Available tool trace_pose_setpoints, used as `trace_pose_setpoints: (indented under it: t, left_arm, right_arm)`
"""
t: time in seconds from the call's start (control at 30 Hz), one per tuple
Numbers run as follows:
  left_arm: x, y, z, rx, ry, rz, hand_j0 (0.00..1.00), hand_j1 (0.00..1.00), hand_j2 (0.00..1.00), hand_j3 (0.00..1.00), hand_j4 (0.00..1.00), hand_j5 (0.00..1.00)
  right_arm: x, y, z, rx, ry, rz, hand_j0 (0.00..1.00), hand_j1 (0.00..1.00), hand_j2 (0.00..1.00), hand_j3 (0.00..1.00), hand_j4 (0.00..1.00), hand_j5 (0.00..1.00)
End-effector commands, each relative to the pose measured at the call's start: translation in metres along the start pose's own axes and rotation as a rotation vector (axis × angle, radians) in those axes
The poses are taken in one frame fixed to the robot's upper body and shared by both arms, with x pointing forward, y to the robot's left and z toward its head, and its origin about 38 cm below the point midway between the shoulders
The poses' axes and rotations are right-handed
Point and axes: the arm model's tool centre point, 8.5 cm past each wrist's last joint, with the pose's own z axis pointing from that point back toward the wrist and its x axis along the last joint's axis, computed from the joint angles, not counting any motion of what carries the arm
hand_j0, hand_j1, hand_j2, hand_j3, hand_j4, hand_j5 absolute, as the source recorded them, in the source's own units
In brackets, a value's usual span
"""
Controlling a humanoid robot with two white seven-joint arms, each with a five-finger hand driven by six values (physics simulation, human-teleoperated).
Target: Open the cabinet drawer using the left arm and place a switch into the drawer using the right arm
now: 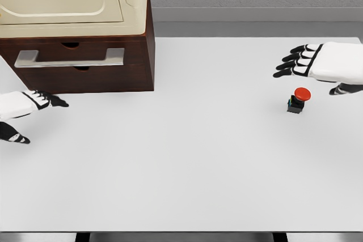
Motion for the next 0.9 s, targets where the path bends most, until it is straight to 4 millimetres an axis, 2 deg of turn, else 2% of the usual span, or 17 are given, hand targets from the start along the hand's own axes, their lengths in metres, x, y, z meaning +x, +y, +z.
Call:
trace_pose_setpoints:
  t: [0.0,0.27,0.33,0.4,0.47,0.53,0.67,0.77,0.83,0.87]
  left_arm:
    - [0.006,-0.008,-0.008,-0.028,-0.026,0.011,1.00,1.00,1.00,1.00,1.00,1.00]
    - [0.008,-0.005,-0.008,-0.040,-0.031,0.004,1.00,1.00,1.00,1.00,1.00,1.00]
    - [0.022,-0.003,-0.016,-0.035,-0.077,-0.012,1.00,1.00,1.00,1.00,1.00,1.00]
    - [0.030,0.018,-0.021,0.003,-0.104,-0.055,1.00,1.00,1.00,1.00,1.00,1.00]
    - [0.046,0.023,-0.040,-0.002,-0.167,-0.075,1.00,1.00,1.00,1.00,1.00,1.00]
    - [0.062,0.033,-0.044,0.014,-0.216,-0.102,1.00,1.00,1.00,1.00,1.00,1.00]
    - [0.086,0.039,-0.048,0.035,-0.288,-0.127,1.00,1.00,1.00,1.00,1.00,1.00]
    - [0.095,0.063,-0.046,0.093,-0.343,-0.093,1.00,1.00,1.00,1.00,1.00,1.00]
    - [0.098,0.080,-0.042,0.125,-0.353,-0.101,1.00,1.00,1.00,1.00,1.00,1.00]
    - [0.096,0.083,-0.037,0.115,-0.354,-0.074,1.00,1.00,1.00,1.00,1.00,1.00]
  right_arm:
    - [0.000,0.000,0.000,-0.002,0.001,-0.004,1.00,1.00,1.00,1.00,1.00,1.00]
    - [0.000,-0.002,-0.001,-0.012,-0.002,-0.003,1.00,1.00,1.00,1.00,1.00,1.00]
    - [0.000,-0.003,-0.001,-0.014,-0.002,-0.003,1.00,1.00,1.00,1.00,1.00,1.00]
    - [-0.009,0.005,0.002,-0.003,0.022,-0.032,1.00,1.00,1.00,1.00,1.00,1.00]
    - [-0.025,0.017,0.003,-0.001,0.058,-0.086,1.00,1.00,1.00,1.00,1.00,1.00]
    - [-0.046,0.031,0.013,0.017,0.125,-0.133,1.00,1.00,1.00,1.00,1.00,1.00]
    - [-0.042,0.043,0.005,0.047,0.105,-0.153,1.00,1.00,1.00,1.00,1.00,1.00]
    - [-0.041,0.050,0.002,0.066,0.098,-0.163,1.00,1.00,1.00,1.00,1.00,1.00]
    - [-0.037,0.061,-0.008,0.099,0.084,-0.165,1.00,1.00,1.00,1.00,1.00,1.00]
    - [-0.037,0.063,-0.012,0.112,0.087,-0.148,1.00,1.00,1.00,1.00,1.00,1.00]
